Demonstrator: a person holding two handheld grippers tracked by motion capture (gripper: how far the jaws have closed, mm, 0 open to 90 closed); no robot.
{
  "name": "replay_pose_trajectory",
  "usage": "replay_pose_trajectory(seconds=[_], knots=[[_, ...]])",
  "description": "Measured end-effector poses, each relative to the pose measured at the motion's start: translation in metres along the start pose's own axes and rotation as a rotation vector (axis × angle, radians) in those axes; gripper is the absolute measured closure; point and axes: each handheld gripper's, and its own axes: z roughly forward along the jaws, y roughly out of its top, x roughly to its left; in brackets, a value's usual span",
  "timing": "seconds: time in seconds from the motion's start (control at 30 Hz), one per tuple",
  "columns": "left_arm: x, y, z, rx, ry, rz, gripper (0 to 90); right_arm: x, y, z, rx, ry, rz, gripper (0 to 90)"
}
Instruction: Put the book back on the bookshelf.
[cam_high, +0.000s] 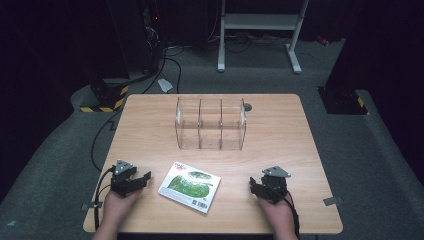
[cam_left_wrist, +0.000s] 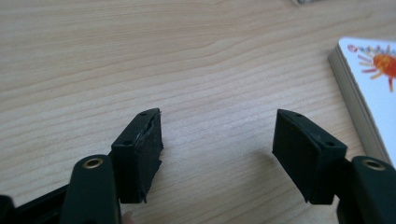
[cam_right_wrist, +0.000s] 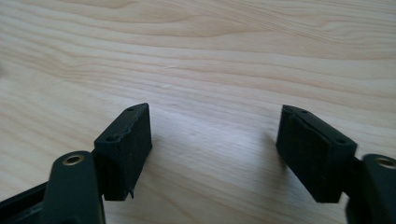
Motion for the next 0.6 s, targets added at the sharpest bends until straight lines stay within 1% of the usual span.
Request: replay_pose_trajectory(seconds=[0.03, 0.07, 0.17, 0.6], knots=[[-0.0032, 0.0004, 0.0007, 0.007, 0.009, 0.023, 32.3, 0.0007, 0.0003, 0.0002, 0.000, 0.005, -0.006, 26.7], [-0.0041, 0.0007, 0.0011, 0.005, 0.001, 0.032, 32.4, 0.0006, 0.0003, 0.0003, 0.000, 0.005, -0.005, 26.7], [-0.0047, 0.0014, 0.0021, 0.004, 0.001, 0.027, 32.5, 0.0005, -0.0001, -0.0001, 0.000, 0.006, -0.008, 26.7], [-0.0050, 0.0026, 0.0031, 0.007, -0.003, 0.033, 32.6, 0.0017, -0.0004, -0.0005, 0.001, 0.004, -0.002, 26.8]])
